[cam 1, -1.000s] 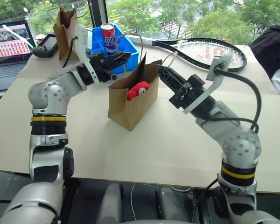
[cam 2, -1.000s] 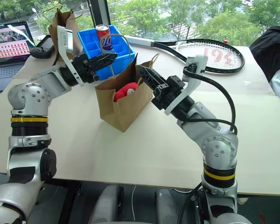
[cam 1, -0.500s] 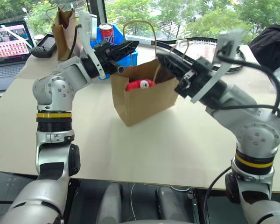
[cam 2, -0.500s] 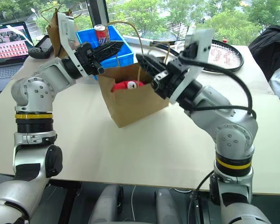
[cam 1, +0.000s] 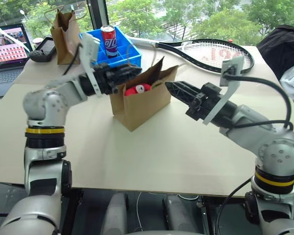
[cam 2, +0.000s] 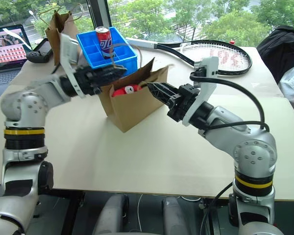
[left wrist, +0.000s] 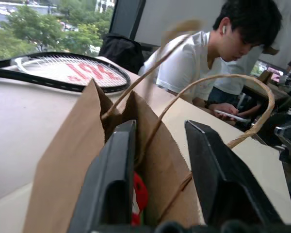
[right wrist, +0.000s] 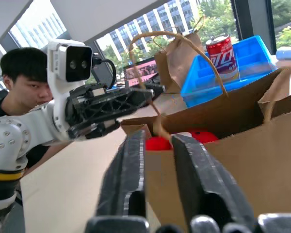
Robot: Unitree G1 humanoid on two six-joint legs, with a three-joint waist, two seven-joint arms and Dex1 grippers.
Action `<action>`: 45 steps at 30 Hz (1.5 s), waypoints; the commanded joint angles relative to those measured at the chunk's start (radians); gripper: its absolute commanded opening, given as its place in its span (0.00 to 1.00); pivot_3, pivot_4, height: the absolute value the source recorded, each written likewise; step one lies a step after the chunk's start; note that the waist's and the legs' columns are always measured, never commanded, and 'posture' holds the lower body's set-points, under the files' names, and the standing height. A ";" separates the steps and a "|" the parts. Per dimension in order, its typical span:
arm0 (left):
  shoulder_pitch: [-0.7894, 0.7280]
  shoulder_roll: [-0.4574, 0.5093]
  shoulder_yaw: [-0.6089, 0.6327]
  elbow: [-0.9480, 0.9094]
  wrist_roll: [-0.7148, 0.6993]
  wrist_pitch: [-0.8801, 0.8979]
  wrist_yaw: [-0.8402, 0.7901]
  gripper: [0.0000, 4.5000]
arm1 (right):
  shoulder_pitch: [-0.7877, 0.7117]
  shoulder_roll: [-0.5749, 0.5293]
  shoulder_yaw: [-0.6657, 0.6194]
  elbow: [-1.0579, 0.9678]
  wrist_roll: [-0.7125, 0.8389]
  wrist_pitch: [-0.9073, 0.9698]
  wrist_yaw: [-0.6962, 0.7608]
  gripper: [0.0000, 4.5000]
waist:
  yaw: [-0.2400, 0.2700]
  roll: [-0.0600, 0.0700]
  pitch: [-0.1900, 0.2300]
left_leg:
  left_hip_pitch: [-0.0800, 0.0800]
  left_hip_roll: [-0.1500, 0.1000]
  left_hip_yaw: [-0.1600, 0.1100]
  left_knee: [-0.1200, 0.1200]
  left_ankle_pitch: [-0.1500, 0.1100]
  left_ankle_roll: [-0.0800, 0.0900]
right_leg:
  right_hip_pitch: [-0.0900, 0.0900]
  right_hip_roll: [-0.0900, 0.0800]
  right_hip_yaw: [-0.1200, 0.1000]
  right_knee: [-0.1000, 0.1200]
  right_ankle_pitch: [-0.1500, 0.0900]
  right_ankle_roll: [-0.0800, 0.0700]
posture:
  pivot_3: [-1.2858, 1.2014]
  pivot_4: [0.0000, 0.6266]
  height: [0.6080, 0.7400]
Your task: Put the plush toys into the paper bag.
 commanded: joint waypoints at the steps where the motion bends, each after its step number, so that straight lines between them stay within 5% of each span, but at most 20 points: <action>1: -0.040 0.051 0.090 -0.001 -0.056 0.007 -0.020 0.80 | -0.043 -0.040 -0.038 -0.019 0.086 -0.012 0.019 0.66 | -0.004 0.000 0.000 | 0.000 0.000 0.000 0.000 0.000 0.000 | 0.000 0.000 0.000 0.000 0.000 0.000 | 0.52 0.24 0.38; 3: -0.034 0.083 0.112 0.007 -0.055 -0.007 -0.035 0.96 | -0.052 -0.069 -0.040 -0.014 0.109 -0.006 0.036 0.82 | -0.003 0.000 0.000 | 0.001 0.000 0.000 -0.001 0.000 0.000 | 0.000 0.000 0.000 0.000 0.000 0.000 | 0.52 0.24 0.38; 5: -0.026 0.109 0.120 0.014 -0.037 -0.034 -0.047 1.00 | -0.056 -0.104 -0.034 -0.011 0.115 0.005 0.058 0.97 | -0.002 0.000 0.000 | 0.001 0.000 0.000 -0.001 0.000 0.000 | 0.000 0.000 0.000 0.000 0.000 0.000 | 0.52 0.24 0.38; 9: 0.085 0.218 0.087 0.059 0.080 -0.191 -0.173 1.00 | -0.009 -0.205 0.059 -0.013 -0.053 0.054 0.148 0.99 | -0.004 0.000 0.000 | 0.001 0.000 0.001 -0.001 0.000 0.000 | 0.000 0.000 0.000 -0.001 0.000 0.000 | 0.52 0.24 0.38; 13: 0.226 0.251 0.055 0.003 0.087 -0.256 -0.306 1.00 | 0.006 -0.217 0.199 0.025 -0.308 -0.011 0.239 0.82 | -0.003 0.000 0.000 | 0.004 0.000 0.001 -0.003 0.000 0.000 | 0.000 0.000 0.001 -0.001 0.000 -0.002 | 0.52 0.24 0.38; 14: 0.257 0.249 0.049 -0.014 0.090 -0.271 -0.327 1.00 | 0.001 -0.206 0.236 0.044 -0.372 -0.039 0.260 0.68 | 0.001 -0.001 0.001 | 0.004 0.001 0.001 -0.003 0.000 0.000 | 0.000 0.000 0.000 0.000 -0.001 -0.002 | 0.52 0.24 0.38; 18: 0.343 0.207 0.003 -0.059 0.133 -0.318 -0.319 1.00 | -0.044 -0.117 0.395 0.181 -0.659 -0.194 0.331 0.41 | 0.001 -0.001 0.002 | 0.002 0.001 0.002 -0.003 0.002 -0.001 | 0.000 0.000 0.000 -0.003 0.000 -0.002 | 0.52 0.24 0.38; 23: 0.344 0.139 -0.031 -0.079 0.152 -0.304 -0.243 1.00 | -0.075 0.029 0.424 0.309 -0.830 -0.319 0.368 0.01 | 0.004 -0.001 0.002 | 0.001 0.001 0.001 -0.003 0.003 -0.002 | 0.000 0.000 0.000 -0.002 0.001 -0.002 | 0.52 0.24 0.38; 42: 0.298 -0.003 -0.079 -0.156 0.142 -0.212 -0.099 1.00 | -0.079 0.315 0.384 0.441 -1.039 -0.416 0.425 0.01 | -0.001 -0.002 0.002 | 0.002 0.001 0.001 -0.003 0.004 -0.002 | -0.001 0.000 -0.001 0.002 0.001 -0.001 | 0.52 0.24 0.38; 45: 0.278 -0.014 -0.075 -0.108 0.160 -0.209 -0.056 0.84 | -0.061 0.324 0.378 0.429 -1.050 -0.408 0.431 0.00 | -0.001 -0.002 0.002 | 0.003 0.001 0.001 -0.003 0.004 -0.002 | -0.001 0.000 -0.001 0.002 0.001 -0.001 | 0.52 0.24 0.38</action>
